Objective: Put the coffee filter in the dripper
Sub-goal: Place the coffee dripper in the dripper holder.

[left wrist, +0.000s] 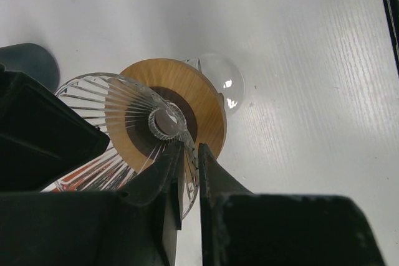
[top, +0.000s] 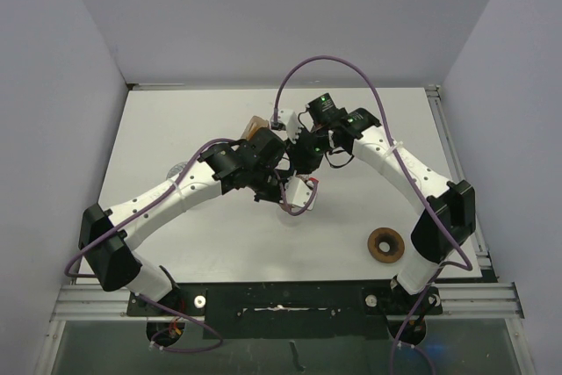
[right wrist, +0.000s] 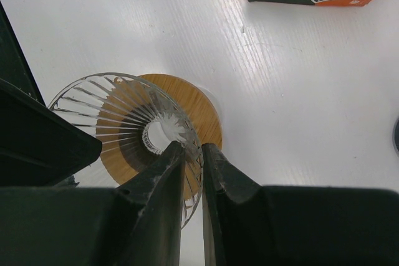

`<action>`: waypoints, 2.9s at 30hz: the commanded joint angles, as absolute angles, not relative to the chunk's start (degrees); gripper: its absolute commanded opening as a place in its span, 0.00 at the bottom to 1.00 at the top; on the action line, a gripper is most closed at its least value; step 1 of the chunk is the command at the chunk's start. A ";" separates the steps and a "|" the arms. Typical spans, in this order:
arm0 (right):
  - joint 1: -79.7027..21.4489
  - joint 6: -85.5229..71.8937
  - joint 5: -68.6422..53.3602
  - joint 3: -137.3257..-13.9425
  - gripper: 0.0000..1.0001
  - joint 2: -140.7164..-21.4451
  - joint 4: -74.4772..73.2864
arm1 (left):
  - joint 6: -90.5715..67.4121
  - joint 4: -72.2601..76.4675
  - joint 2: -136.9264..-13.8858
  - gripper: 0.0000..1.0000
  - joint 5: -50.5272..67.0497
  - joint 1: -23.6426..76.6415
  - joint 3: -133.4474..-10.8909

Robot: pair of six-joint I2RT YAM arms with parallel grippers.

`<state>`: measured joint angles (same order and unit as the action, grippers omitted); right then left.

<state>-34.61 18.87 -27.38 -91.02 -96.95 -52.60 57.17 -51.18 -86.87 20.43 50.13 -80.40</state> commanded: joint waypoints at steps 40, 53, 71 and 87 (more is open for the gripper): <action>-34.57 21.08 -18.25 -84.24 0.14 -99.51 -57.23 | 52.19 -55.28 -92.26 0.03 21.89 47.17 -80.70; -33.95 20.92 -18.10 -82.93 0.14 -100.06 -56.69 | 51.86 -55.30 -93.12 0.03 22.28 46.72 -80.79; -33.50 21.24 -18.74 -84.86 0.15 -100.08 -57.78 | 51.71 -56.57 -93.90 0.03 21.46 46.73 -82.48; -32.52 22.68 -21.53 -95.49 0.27 -101.42 -63.13 | 52.68 -56.35 -93.51 0.19 17.02 48.16 -88.92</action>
<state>-33.30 20.88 -25.39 -94.30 -100.18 -56.25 53.56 -53.58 -92.44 20.97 48.34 -87.31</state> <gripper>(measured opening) 0.261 0.163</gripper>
